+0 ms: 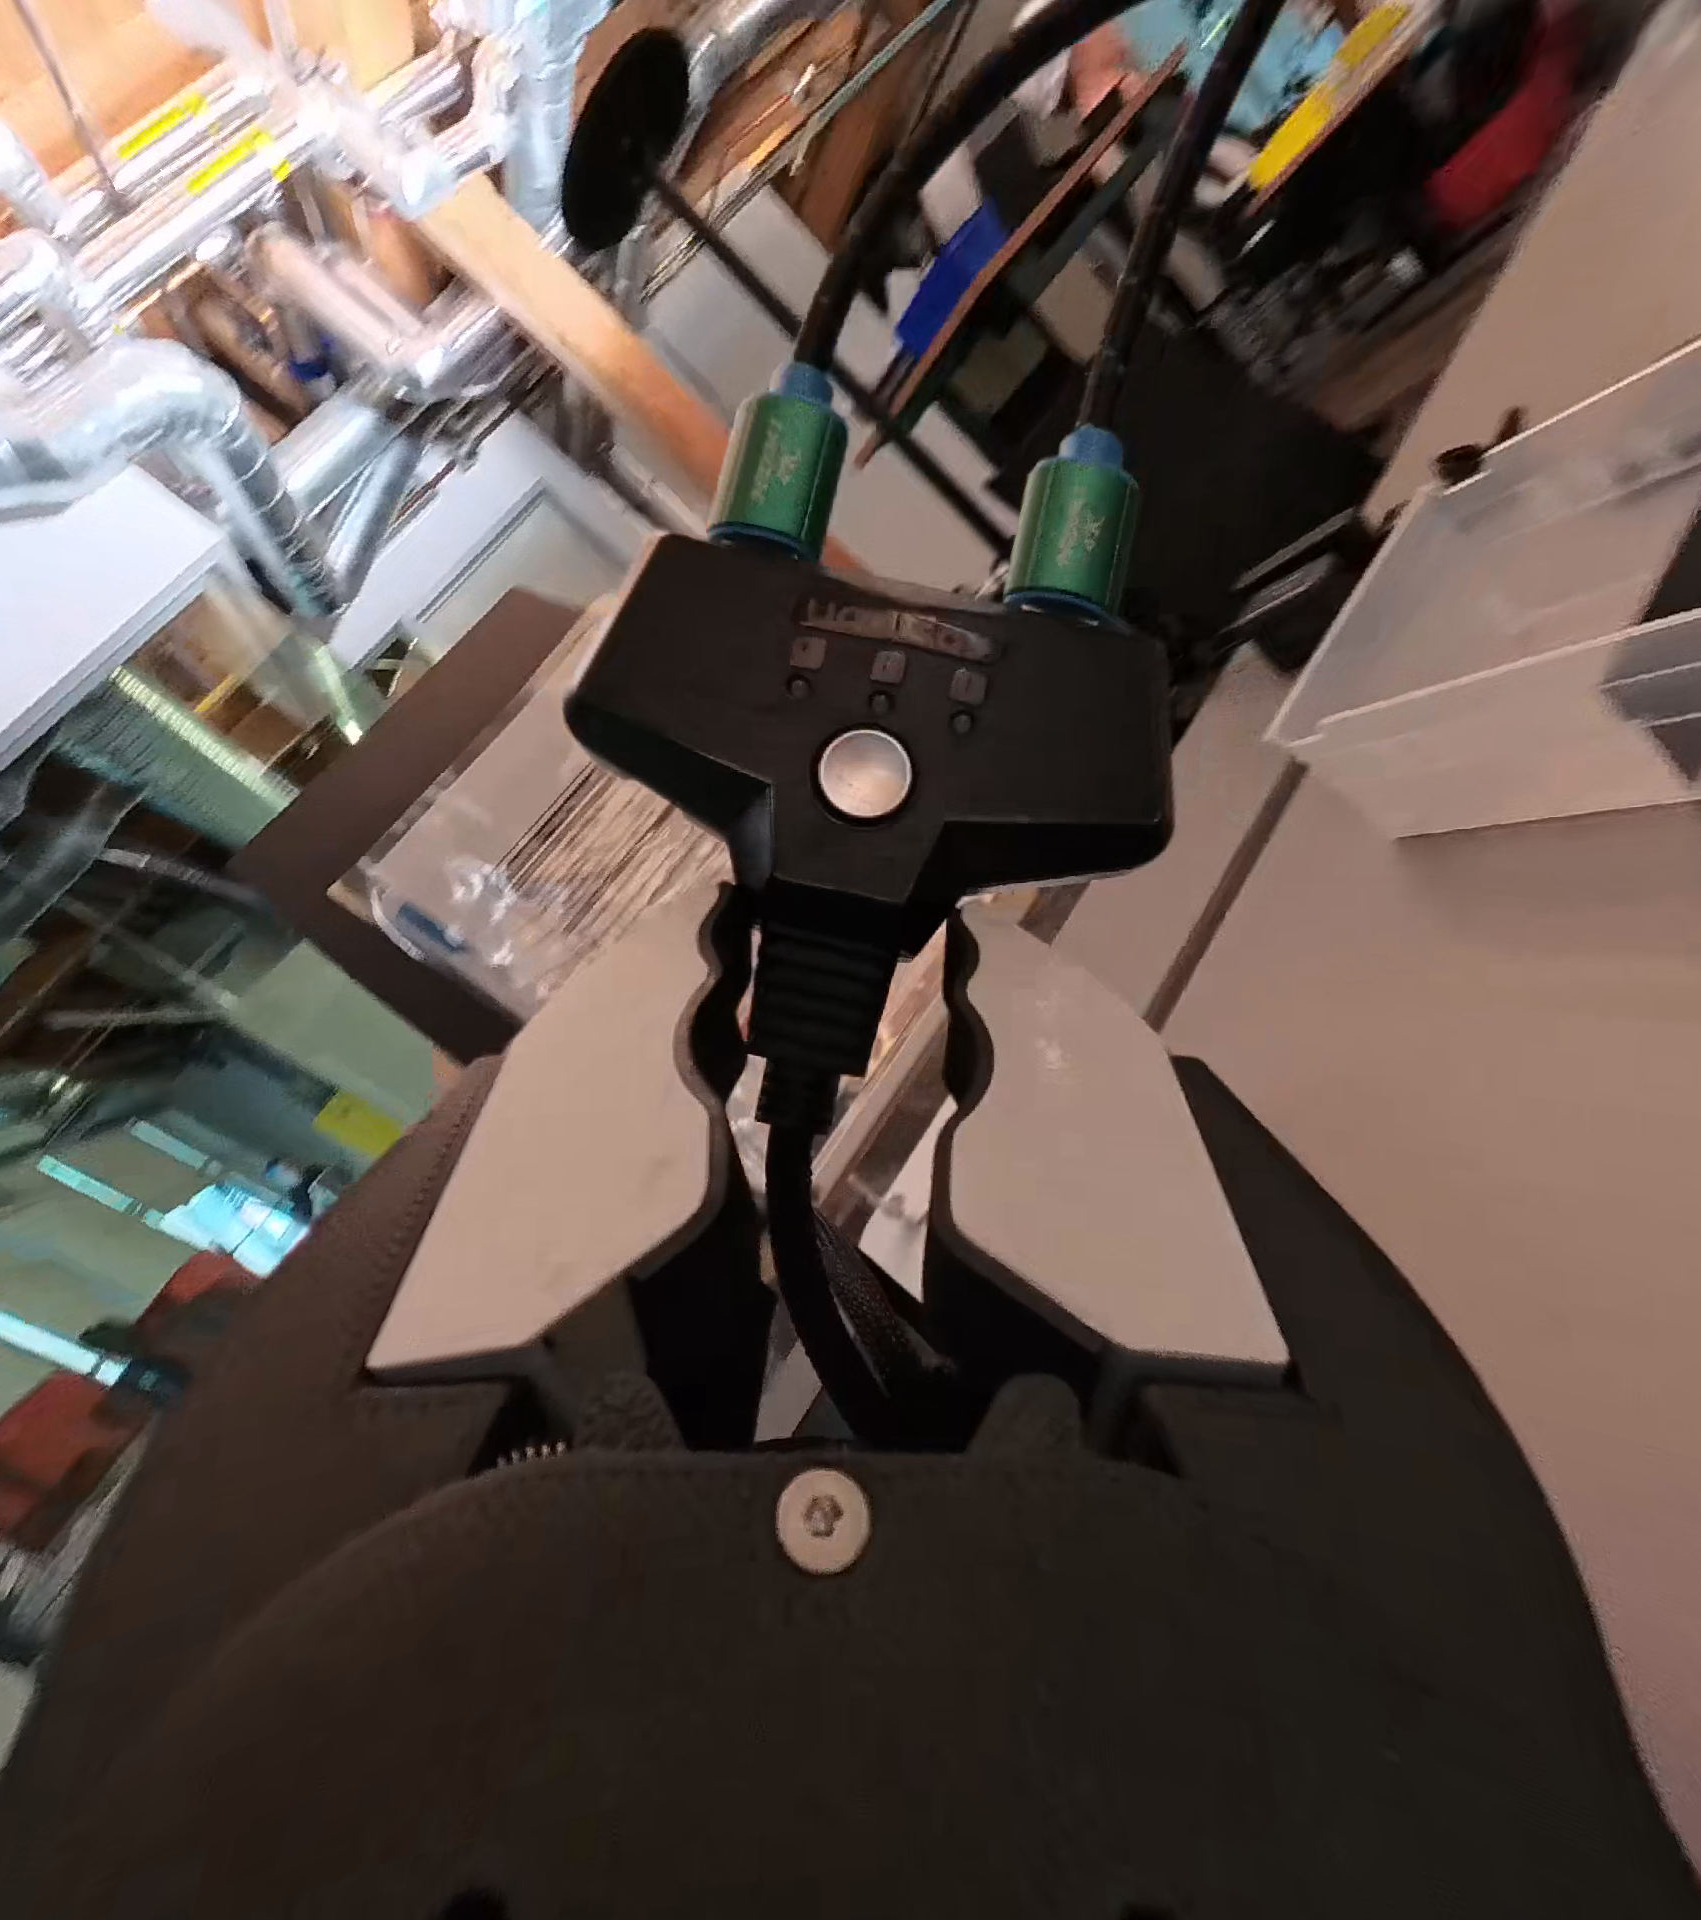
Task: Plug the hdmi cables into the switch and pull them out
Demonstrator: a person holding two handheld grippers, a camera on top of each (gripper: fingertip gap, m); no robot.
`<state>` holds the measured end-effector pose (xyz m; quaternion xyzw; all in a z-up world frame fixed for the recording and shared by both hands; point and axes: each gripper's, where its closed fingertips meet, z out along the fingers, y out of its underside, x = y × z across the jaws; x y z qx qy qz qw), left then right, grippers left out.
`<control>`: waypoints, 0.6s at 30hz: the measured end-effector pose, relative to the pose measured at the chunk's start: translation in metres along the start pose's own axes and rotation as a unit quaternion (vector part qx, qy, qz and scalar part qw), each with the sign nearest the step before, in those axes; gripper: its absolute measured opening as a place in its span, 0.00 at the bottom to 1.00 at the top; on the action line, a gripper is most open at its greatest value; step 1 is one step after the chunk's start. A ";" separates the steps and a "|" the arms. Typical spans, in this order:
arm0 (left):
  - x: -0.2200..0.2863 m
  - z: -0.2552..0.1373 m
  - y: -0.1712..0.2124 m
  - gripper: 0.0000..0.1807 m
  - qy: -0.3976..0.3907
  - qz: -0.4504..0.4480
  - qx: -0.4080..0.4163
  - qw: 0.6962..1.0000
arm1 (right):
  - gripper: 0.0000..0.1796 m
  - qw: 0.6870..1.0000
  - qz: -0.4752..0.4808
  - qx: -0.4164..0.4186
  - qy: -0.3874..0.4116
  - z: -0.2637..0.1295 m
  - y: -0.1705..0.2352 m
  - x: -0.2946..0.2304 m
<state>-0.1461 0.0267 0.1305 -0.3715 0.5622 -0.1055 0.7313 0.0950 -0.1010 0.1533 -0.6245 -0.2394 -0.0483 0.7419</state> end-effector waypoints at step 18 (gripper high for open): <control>0.046 0.025 0.016 0.19 0.092 -0.144 -0.112 0.979 | 0.40 0.809 -0.577 -0.069 0.092 0.137 -0.001 -0.168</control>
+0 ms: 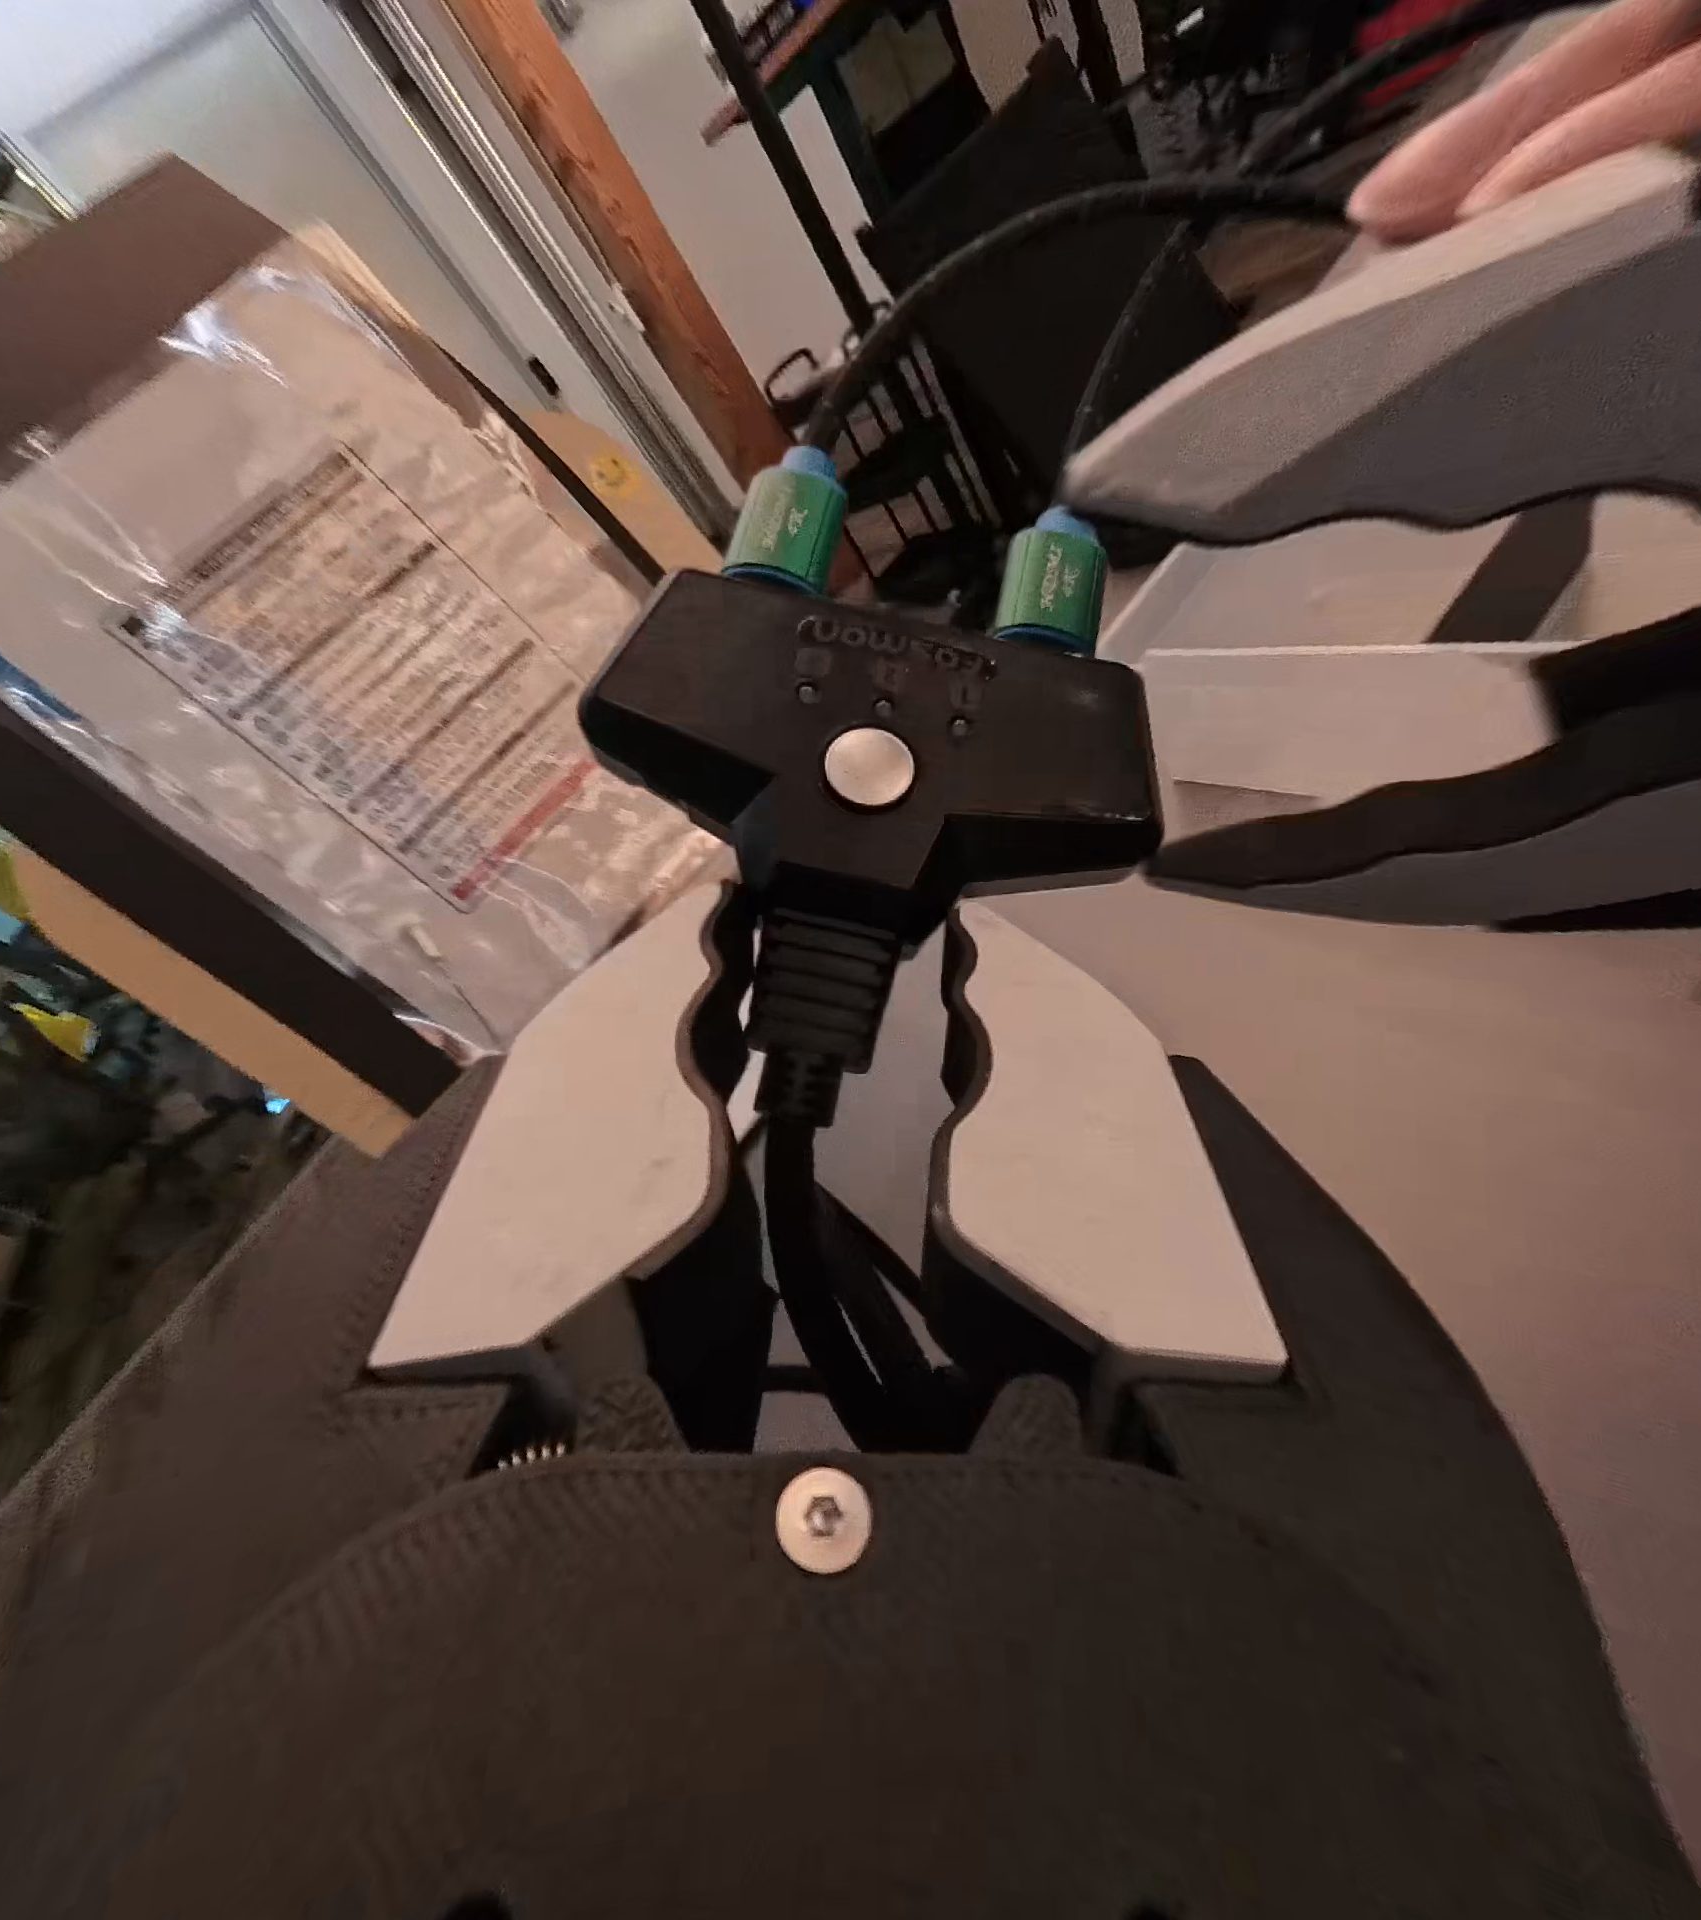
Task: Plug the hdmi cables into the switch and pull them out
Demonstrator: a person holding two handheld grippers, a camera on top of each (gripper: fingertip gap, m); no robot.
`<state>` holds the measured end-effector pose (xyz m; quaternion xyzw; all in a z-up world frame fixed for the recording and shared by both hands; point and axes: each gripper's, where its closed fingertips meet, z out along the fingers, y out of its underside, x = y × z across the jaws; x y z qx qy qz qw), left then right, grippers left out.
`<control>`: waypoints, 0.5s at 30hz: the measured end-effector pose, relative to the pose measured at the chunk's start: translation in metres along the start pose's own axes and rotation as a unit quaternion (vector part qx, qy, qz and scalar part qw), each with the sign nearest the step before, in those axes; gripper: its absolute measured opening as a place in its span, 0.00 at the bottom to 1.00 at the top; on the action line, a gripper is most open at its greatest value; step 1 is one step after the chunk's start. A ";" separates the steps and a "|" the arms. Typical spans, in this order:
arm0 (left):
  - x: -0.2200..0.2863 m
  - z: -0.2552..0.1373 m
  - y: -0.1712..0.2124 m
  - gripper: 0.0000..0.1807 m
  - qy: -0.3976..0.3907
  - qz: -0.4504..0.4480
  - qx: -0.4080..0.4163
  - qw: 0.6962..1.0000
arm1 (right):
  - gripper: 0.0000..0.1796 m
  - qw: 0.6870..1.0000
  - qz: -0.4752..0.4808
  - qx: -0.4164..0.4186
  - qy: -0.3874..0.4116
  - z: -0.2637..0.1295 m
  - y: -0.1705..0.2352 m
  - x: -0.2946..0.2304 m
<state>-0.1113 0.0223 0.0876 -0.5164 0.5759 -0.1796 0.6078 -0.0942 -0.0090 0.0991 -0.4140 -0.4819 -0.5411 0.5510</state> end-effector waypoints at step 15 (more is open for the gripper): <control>-0.006 -0.039 -0.047 0.38 0.153 -0.274 0.125 0.941 | 0.12 0.983 0.130 -0.074 -0.109 0.019 0.040 -0.053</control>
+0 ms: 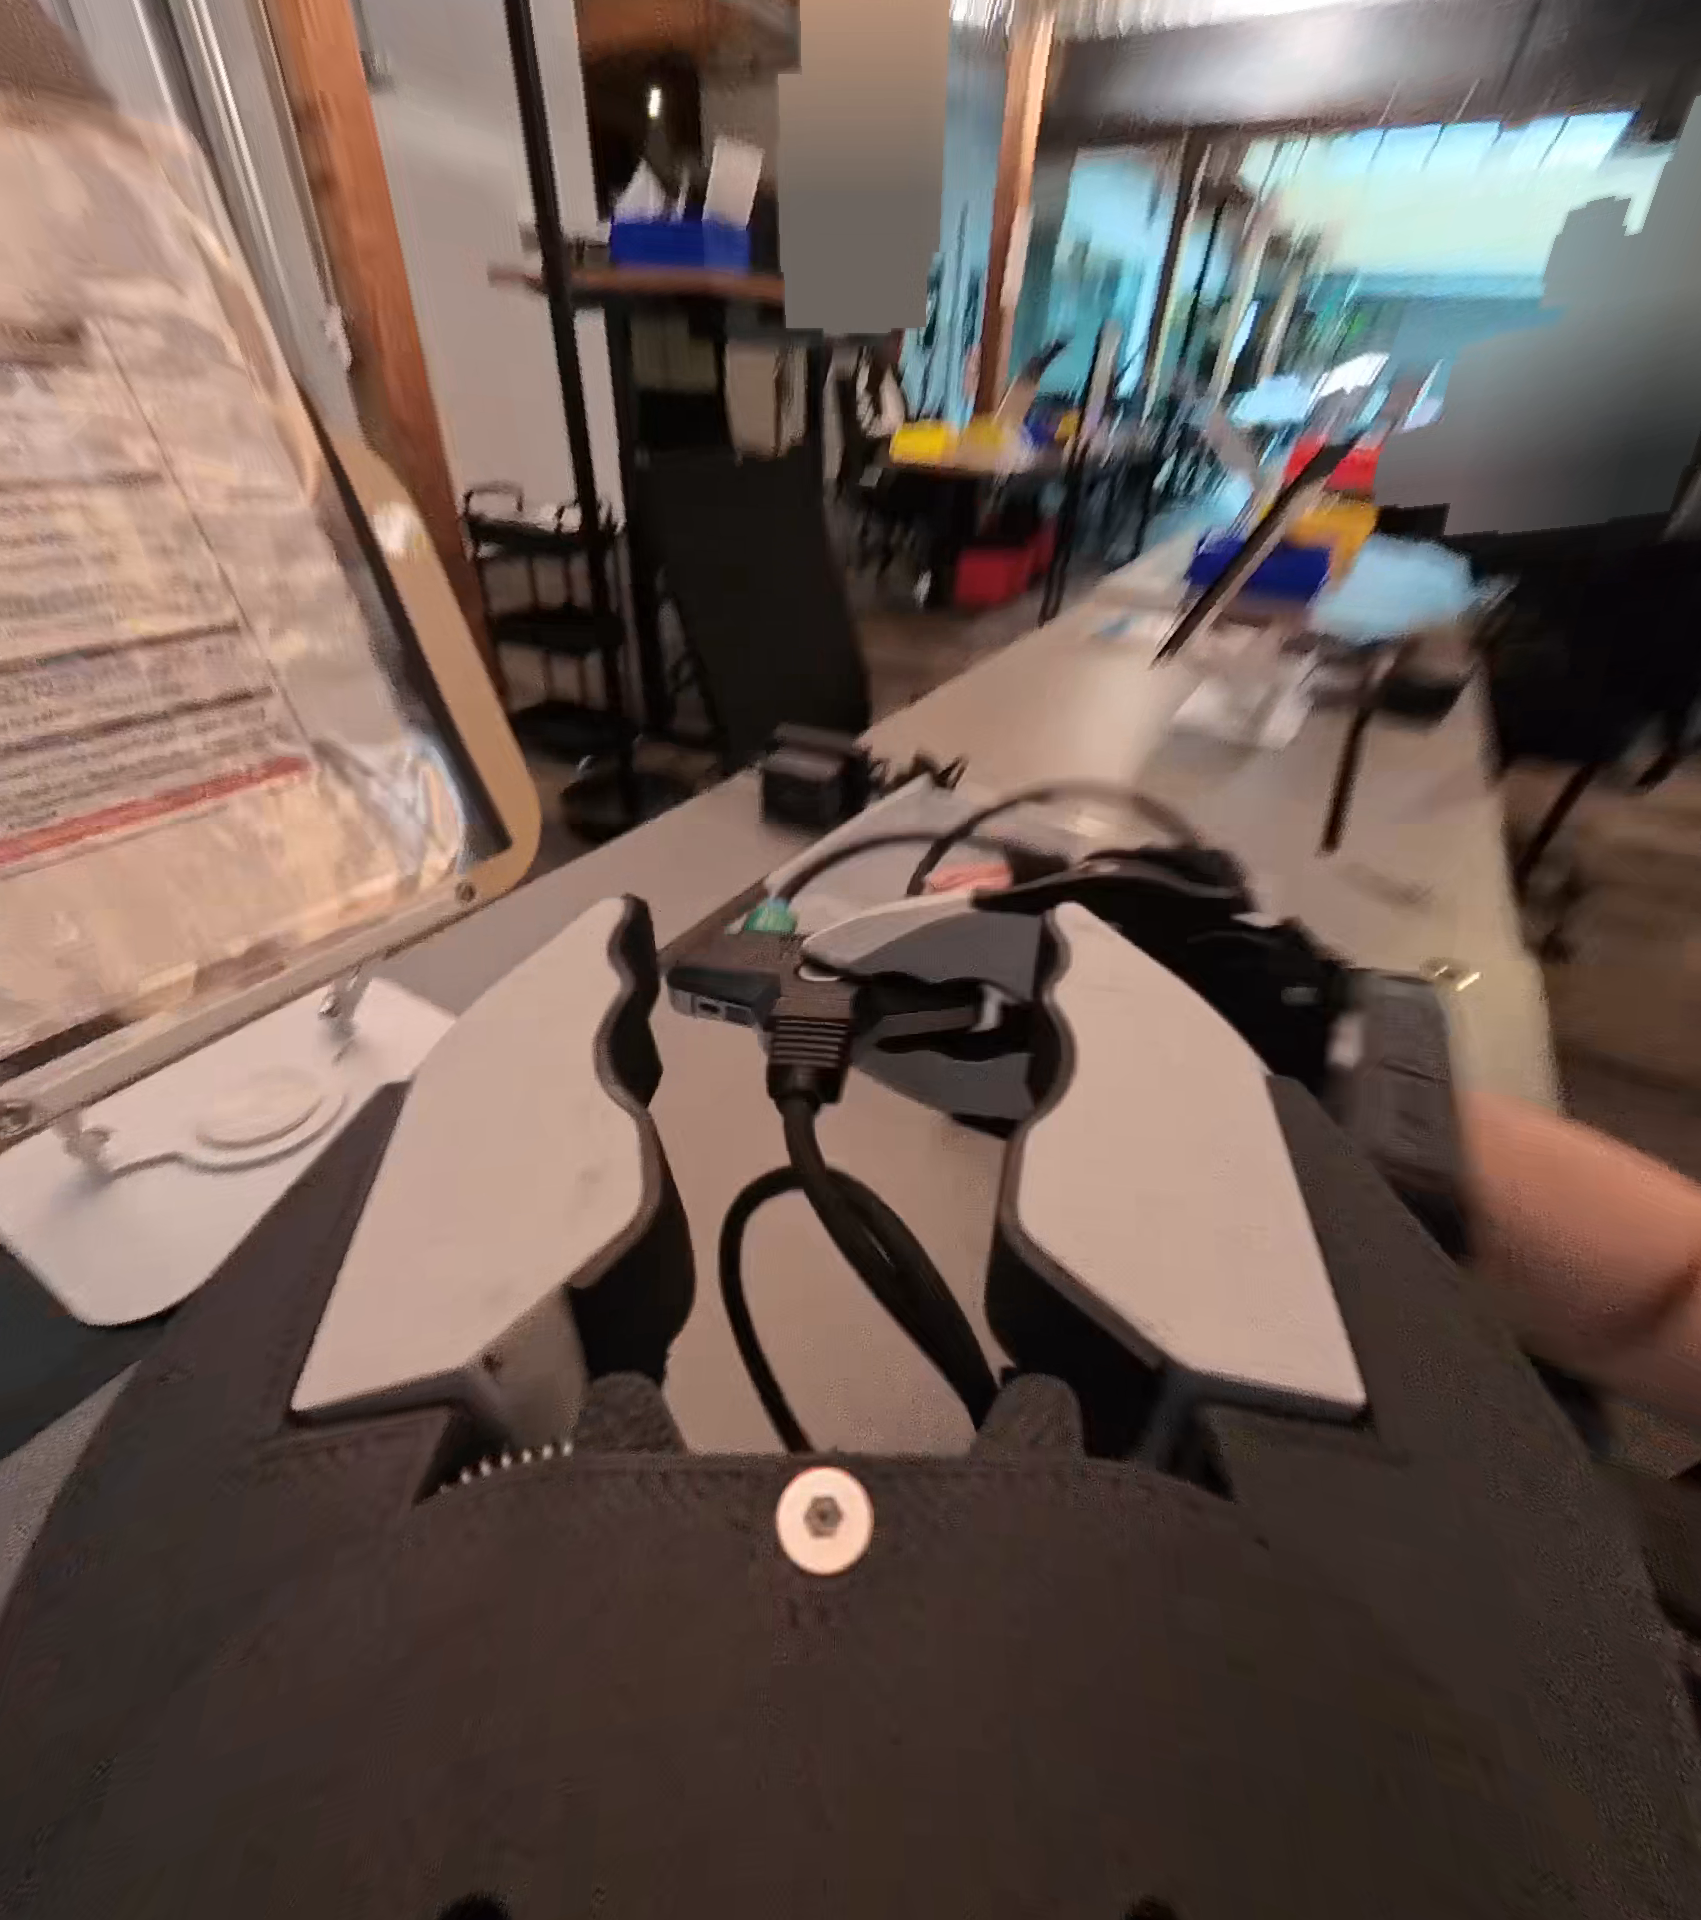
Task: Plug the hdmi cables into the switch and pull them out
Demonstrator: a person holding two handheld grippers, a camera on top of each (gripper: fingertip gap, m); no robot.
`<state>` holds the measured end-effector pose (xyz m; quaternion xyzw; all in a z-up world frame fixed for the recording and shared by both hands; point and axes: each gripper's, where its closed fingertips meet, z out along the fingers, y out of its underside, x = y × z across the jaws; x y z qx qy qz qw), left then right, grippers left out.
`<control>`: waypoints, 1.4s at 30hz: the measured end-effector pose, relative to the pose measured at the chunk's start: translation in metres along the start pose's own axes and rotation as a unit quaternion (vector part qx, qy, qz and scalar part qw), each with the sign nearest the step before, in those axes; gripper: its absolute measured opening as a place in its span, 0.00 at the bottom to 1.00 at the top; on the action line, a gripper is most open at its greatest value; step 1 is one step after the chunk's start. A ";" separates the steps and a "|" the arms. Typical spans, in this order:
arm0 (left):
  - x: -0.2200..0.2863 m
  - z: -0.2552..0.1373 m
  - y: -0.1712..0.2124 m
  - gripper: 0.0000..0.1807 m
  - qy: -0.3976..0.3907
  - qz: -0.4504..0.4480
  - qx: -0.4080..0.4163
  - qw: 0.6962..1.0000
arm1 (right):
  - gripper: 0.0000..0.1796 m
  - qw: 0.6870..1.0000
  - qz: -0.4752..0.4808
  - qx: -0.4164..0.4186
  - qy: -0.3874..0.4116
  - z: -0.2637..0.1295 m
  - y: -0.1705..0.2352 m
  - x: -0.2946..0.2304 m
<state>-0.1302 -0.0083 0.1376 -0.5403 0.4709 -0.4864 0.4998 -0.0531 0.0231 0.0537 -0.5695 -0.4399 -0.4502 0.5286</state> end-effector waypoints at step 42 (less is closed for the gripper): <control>-0.013 -0.005 0.008 0.31 0.009 0.032 -0.055 0.998 | 0.13 0.416 0.115 -0.699 -0.570 -0.086 0.356 -0.068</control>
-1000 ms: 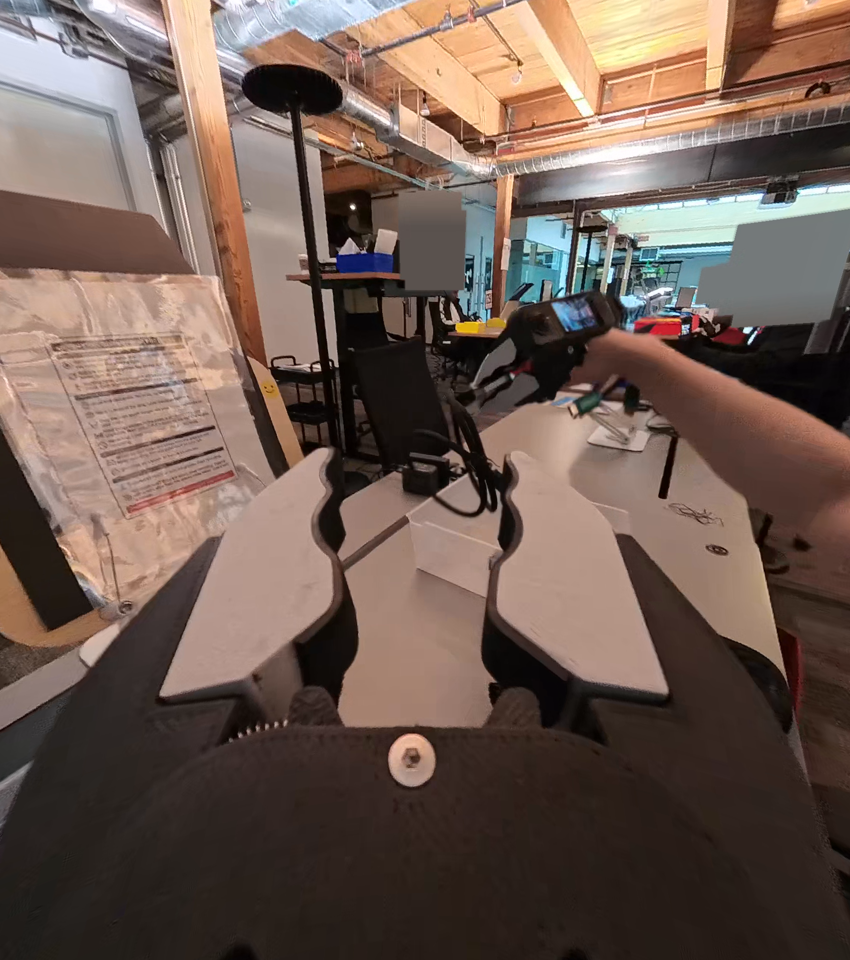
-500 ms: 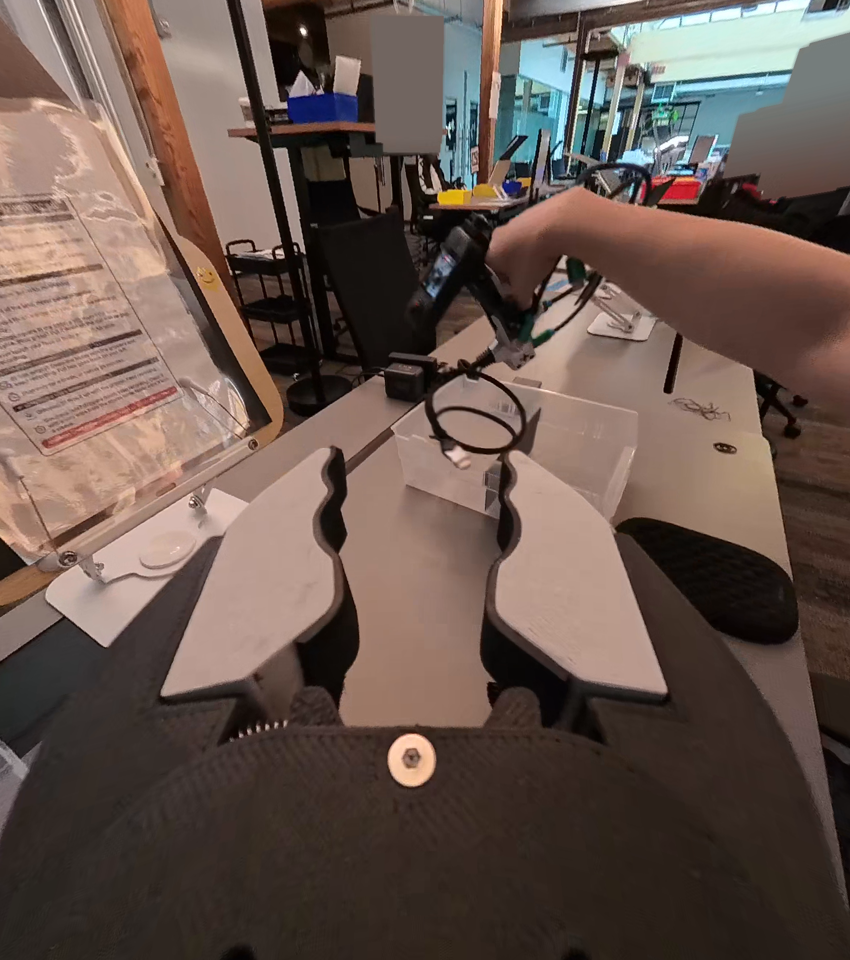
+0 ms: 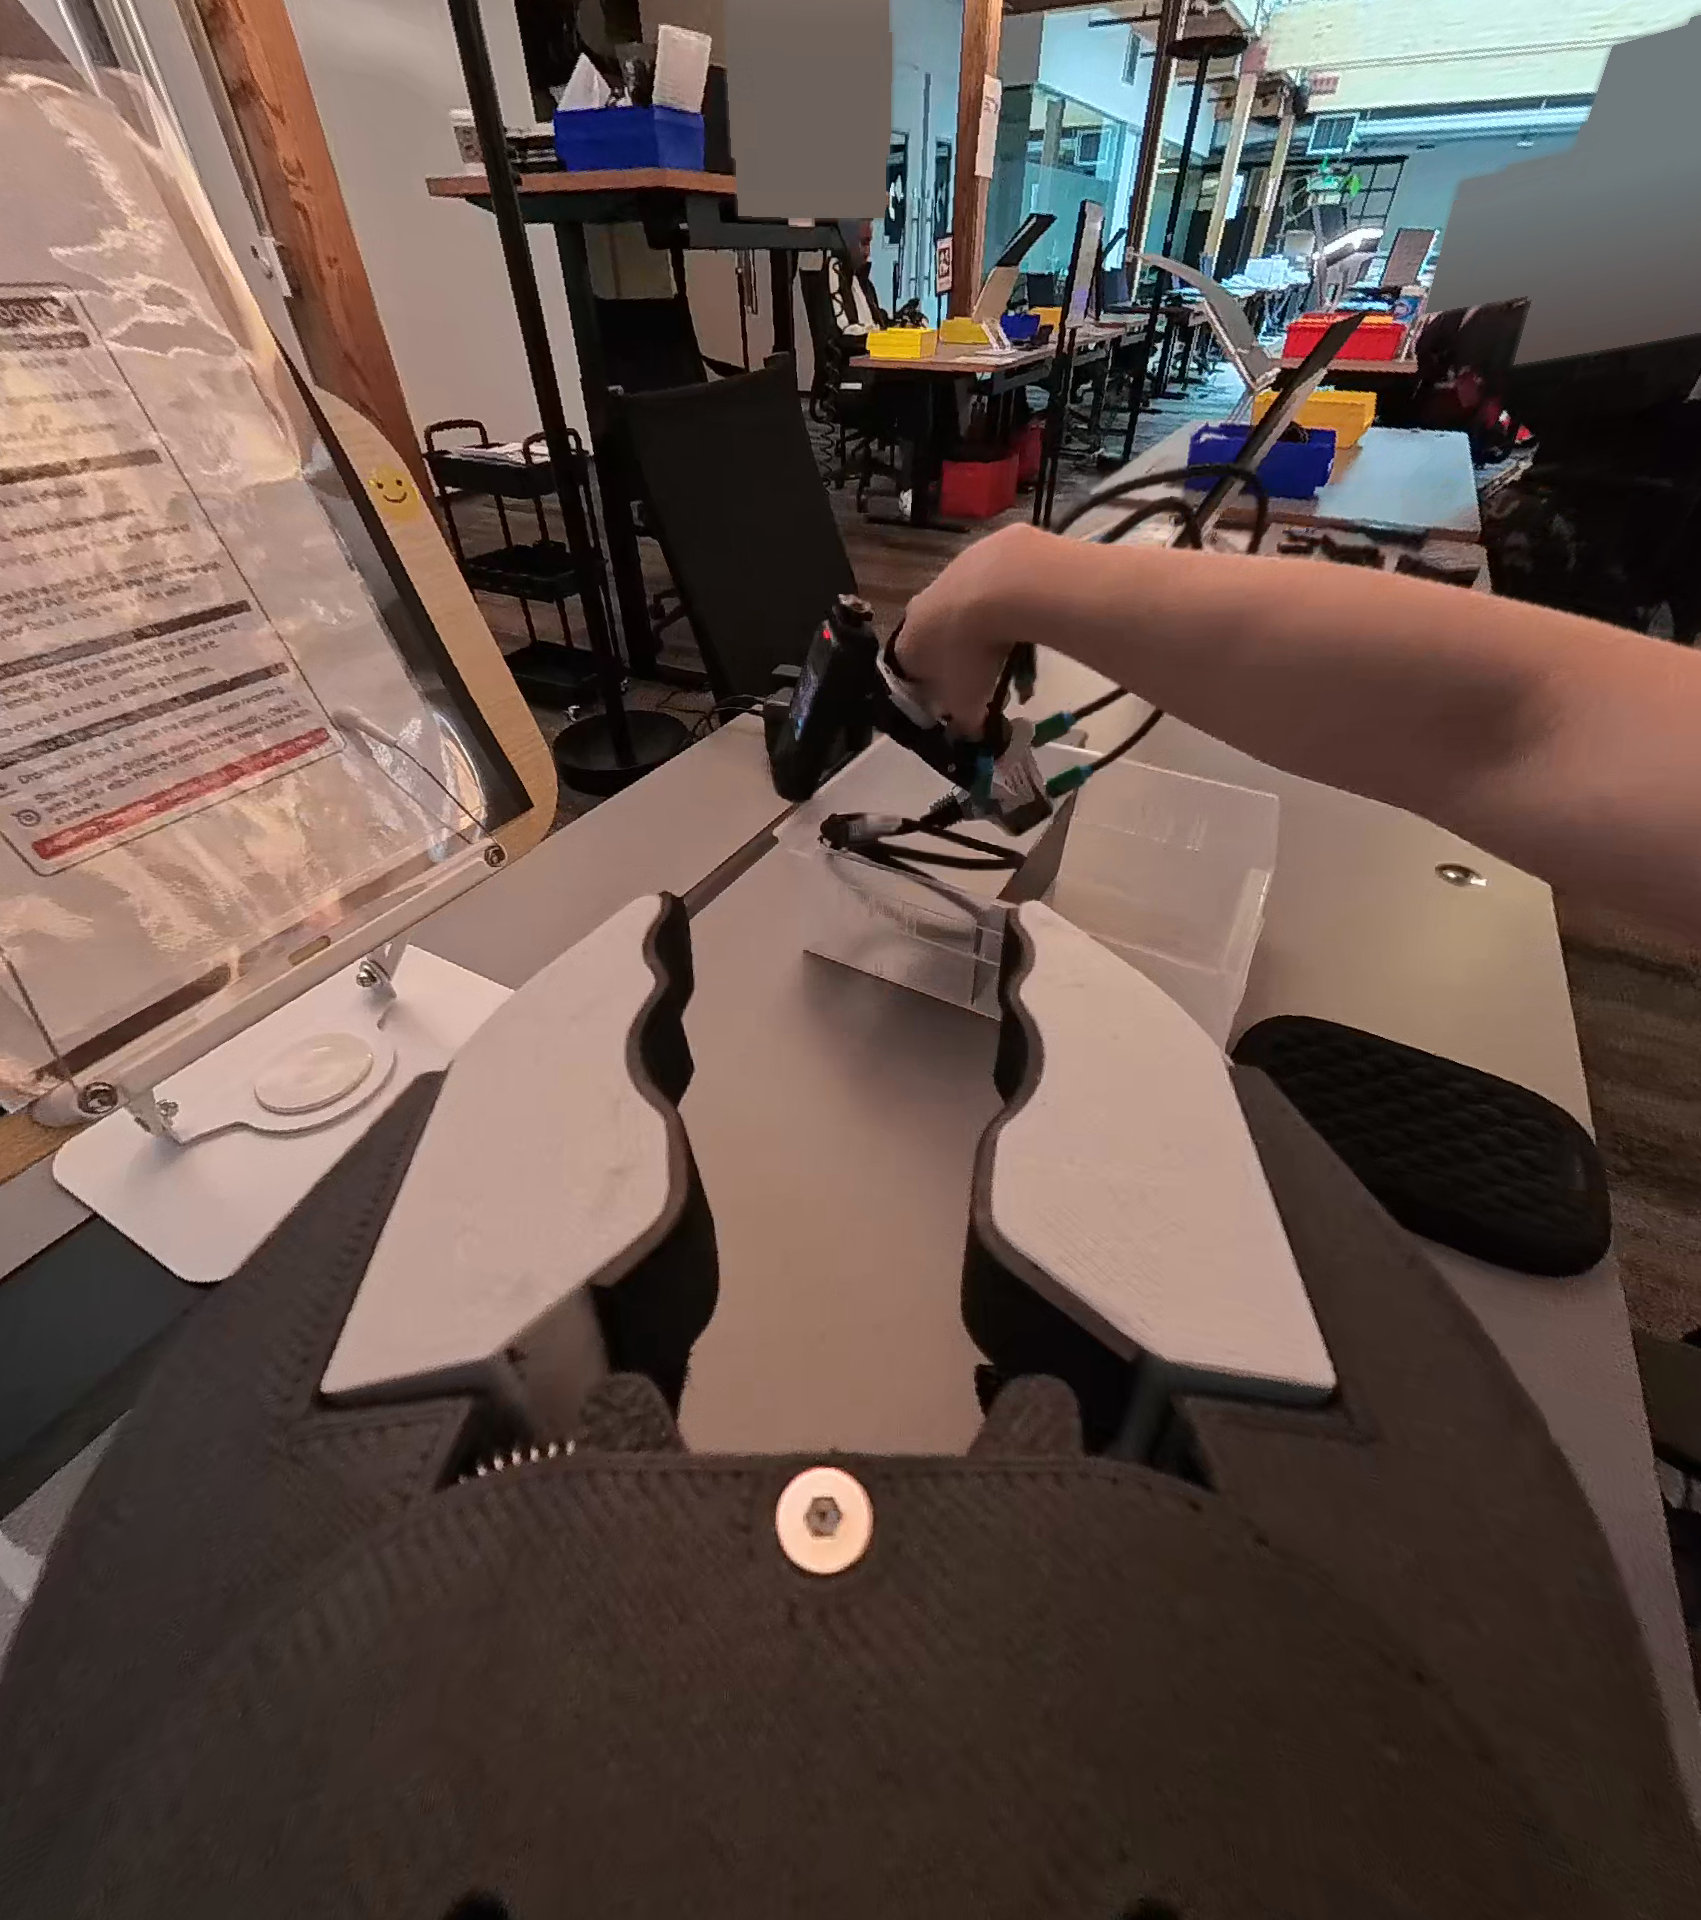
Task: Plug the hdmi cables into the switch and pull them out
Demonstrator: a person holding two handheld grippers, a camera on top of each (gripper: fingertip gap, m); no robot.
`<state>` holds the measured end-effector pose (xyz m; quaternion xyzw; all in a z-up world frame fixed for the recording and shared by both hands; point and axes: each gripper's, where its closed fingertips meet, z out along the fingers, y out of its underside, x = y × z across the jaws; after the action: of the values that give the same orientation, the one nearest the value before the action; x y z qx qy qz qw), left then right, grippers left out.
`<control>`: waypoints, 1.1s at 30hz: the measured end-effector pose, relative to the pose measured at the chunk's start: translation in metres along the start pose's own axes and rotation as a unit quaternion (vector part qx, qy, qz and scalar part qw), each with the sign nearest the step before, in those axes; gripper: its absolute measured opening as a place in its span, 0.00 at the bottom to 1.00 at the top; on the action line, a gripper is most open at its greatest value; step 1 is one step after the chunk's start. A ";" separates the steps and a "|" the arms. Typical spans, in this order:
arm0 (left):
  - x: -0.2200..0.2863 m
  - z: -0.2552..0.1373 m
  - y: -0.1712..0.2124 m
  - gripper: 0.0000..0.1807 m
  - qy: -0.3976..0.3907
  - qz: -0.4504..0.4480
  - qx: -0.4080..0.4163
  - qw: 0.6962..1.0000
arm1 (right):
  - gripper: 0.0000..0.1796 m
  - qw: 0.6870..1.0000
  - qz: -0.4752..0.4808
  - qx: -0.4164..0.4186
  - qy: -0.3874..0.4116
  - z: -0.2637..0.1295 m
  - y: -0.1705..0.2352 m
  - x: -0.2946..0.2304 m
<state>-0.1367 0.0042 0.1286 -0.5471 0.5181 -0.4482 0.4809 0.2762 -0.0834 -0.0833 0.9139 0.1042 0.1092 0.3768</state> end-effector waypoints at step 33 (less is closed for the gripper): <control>-0.040 -0.039 -0.012 0.35 -0.107 0.029 0.004 0.994 | 0.25 0.562 0.185 0.764 0.256 -0.099 0.186 -0.091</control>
<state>-0.1759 0.0417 0.1458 -0.5749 0.4778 -0.3751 0.5481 0.1816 -0.1715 0.1067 0.7933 0.0691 0.2854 -0.5334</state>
